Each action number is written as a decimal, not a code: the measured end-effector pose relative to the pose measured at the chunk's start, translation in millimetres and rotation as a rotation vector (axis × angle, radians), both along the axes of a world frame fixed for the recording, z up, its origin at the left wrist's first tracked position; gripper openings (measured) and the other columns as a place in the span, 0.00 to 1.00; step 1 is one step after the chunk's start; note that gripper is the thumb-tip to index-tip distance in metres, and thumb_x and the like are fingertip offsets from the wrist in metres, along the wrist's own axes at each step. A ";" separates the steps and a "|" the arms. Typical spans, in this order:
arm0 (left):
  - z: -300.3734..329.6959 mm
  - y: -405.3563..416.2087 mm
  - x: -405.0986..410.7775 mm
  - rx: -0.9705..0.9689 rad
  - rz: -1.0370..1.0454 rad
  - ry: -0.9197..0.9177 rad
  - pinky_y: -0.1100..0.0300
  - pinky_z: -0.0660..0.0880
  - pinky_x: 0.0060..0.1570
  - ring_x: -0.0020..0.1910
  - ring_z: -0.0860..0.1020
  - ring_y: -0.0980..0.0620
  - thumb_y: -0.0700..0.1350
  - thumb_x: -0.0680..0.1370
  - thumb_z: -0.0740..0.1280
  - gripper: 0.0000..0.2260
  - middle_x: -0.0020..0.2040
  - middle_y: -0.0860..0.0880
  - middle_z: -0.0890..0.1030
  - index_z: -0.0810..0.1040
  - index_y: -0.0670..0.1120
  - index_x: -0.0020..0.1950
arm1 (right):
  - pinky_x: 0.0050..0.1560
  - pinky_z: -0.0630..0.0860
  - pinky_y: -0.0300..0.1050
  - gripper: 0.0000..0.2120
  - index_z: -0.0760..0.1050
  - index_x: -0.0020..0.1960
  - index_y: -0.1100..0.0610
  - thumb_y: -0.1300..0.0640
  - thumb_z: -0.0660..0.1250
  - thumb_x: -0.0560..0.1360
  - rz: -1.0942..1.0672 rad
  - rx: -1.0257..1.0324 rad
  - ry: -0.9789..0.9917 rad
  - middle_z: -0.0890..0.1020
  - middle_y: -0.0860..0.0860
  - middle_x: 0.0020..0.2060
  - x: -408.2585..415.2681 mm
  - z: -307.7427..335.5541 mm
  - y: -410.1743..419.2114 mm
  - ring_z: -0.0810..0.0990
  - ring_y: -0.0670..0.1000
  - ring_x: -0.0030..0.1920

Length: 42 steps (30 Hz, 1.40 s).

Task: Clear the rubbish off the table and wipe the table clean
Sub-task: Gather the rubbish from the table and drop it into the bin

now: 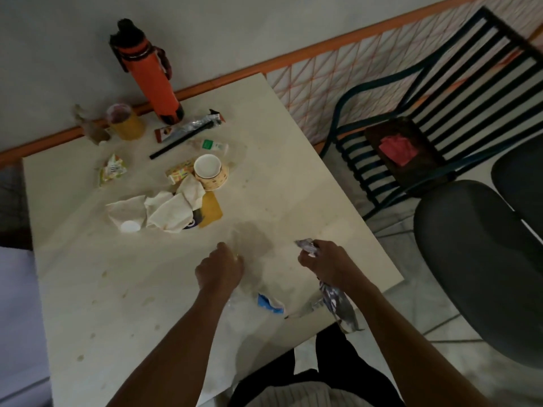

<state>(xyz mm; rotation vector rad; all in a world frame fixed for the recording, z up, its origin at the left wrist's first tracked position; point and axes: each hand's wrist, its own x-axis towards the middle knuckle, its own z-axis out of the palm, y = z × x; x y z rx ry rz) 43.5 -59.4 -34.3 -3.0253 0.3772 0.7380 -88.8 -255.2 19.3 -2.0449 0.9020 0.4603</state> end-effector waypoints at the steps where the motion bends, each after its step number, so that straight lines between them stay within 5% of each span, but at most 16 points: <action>1: -1.0 -1.5 -1.5 -0.009 -0.007 -0.018 0.52 0.77 0.52 0.56 0.81 0.41 0.57 0.80 0.60 0.18 0.58 0.44 0.82 0.74 0.46 0.62 | 0.51 0.80 0.47 0.19 0.77 0.64 0.49 0.45 0.66 0.75 -0.013 0.006 -0.004 0.84 0.49 0.51 -1.9 -1.2 -1.0 0.83 0.50 0.46; 6: 1.9 2.8 -9.2 -0.083 0.017 -0.027 0.51 0.79 0.49 0.51 0.82 0.41 0.52 0.79 0.62 0.14 0.51 0.45 0.81 0.80 0.46 0.55 | 0.49 0.79 0.45 0.18 0.78 0.61 0.49 0.44 0.66 0.74 0.016 0.014 0.029 0.83 0.48 0.46 -4.9 -7.8 -2.1 0.82 0.50 0.45; 13: 13.8 31.0 -20.7 -0.245 0.260 0.008 0.52 0.74 0.50 0.49 0.78 0.40 0.52 0.75 0.65 0.10 0.51 0.46 0.79 0.78 0.46 0.49 | 0.50 0.77 0.44 0.22 0.76 0.62 0.46 0.43 0.69 0.70 0.313 0.014 0.107 0.83 0.46 0.54 4.6 -12.0 22.4 0.81 0.50 0.51; 16: 18.0 41.5 -25.6 -0.260 0.324 0.002 0.52 0.74 0.47 0.44 0.75 0.43 0.51 0.74 0.65 0.08 0.47 0.45 0.80 0.76 0.46 0.45 | 0.58 0.77 0.46 0.27 0.73 0.66 0.42 0.38 0.70 0.68 0.474 0.037 0.187 0.80 0.45 0.60 11.7 -18.3 40.0 0.80 0.49 0.57; 24: 25.6 62.4 -48.0 -0.378 0.517 0.002 0.53 0.72 0.46 0.43 0.73 0.45 0.50 0.73 0.66 0.05 0.45 0.47 0.81 0.73 0.49 0.43 | 0.59 0.72 0.49 0.36 0.71 0.66 0.51 0.30 0.68 0.67 0.781 -0.183 0.351 0.77 0.51 0.60 25.6 -31.0 79.2 0.77 0.54 0.61; 28: 28.7 69.9 -60.5 -0.448 0.540 0.003 0.54 0.71 0.44 0.42 0.75 0.44 0.48 0.74 0.66 0.06 0.44 0.50 0.80 0.71 0.53 0.48 | 0.54 0.76 0.47 0.21 0.76 0.62 0.52 0.41 0.64 0.74 0.791 -0.344 0.237 0.81 0.52 0.55 24.7 -36.6 89.0 0.81 0.55 0.55; 33: 24.6 84.3 -73.0 -0.571 0.537 0.026 0.53 0.77 0.52 0.51 0.81 0.48 0.47 0.76 0.66 0.16 0.51 0.53 0.83 0.75 0.61 0.62 | 0.57 0.74 0.48 0.18 0.75 0.62 0.51 0.45 0.60 0.77 0.742 -0.316 0.214 0.80 0.54 0.58 24.7 -35.2 89.7 0.80 0.57 0.59; 38: 17.1 90.6 -85.1 -0.682 0.597 -0.008 0.54 0.79 0.44 0.41 0.82 0.53 0.51 0.75 0.63 0.07 0.39 0.55 0.83 0.79 0.52 0.42 | 0.48 0.73 0.46 0.18 0.75 0.59 0.54 0.45 0.59 0.76 0.531 -0.224 0.182 0.81 0.54 0.53 26.6 -22.0 88.7 0.80 0.57 0.53; 42: 22.5 87.2 -93.8 -0.785 0.627 -0.001 0.56 0.80 0.43 0.36 0.82 0.59 0.48 0.75 0.65 0.06 0.34 0.57 0.83 0.81 0.52 0.41 | 0.48 0.73 0.47 0.17 0.76 0.56 0.55 0.46 0.59 0.75 0.351 -0.186 0.073 0.80 0.56 0.48 24.6 -3.0 83.6 0.79 0.60 0.49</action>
